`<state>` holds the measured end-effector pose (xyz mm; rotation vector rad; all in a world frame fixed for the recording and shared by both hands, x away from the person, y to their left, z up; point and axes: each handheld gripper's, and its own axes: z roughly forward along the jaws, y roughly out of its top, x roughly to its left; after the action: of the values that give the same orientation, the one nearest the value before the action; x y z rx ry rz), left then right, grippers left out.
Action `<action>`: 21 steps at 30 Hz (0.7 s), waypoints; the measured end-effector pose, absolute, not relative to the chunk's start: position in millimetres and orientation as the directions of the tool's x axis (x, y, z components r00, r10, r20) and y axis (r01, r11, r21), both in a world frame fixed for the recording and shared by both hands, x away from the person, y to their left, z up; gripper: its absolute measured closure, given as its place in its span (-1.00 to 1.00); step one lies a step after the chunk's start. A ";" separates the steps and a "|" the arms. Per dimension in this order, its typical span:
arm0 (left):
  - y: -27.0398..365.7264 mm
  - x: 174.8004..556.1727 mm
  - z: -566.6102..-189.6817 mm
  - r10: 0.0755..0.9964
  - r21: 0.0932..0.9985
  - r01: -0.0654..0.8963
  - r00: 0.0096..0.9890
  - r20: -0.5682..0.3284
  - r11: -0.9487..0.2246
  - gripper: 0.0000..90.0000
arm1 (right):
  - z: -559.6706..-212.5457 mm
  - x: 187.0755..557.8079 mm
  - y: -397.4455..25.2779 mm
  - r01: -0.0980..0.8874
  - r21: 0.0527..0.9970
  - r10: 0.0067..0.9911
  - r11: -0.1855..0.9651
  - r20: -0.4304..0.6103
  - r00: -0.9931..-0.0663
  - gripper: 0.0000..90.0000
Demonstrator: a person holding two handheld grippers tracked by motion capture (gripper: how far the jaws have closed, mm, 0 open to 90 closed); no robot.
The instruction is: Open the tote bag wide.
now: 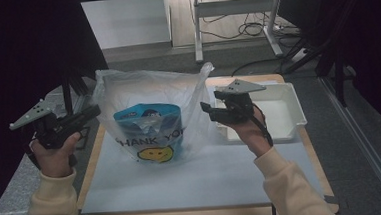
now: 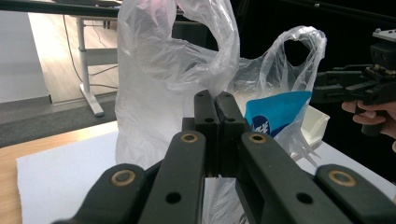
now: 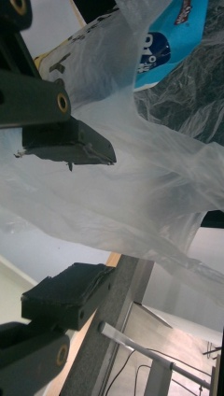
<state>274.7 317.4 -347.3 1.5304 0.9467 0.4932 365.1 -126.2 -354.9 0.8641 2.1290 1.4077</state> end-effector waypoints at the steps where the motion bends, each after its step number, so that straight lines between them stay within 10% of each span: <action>1: 317.7 274.7 -347.5 0.790 0.958 0.285 0.577 -0.207 0.043 0.99 | -354.0 366.4 -125.0 0.253 0.923 0.707 0.290 -0.028 -0.707 -0.10; 21: 321.0 272.9 -349.1 0.783 0.958 0.283 0.585 -0.212 0.048 0.99 | -335.7 391.6 -83.2 0.219 0.922 0.649 0.318 -0.043 -0.760 0.11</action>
<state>272.9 321.0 -349.1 1.5247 0.9392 0.4830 391.6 -83.2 -335.7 0.7696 2.1829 1.4301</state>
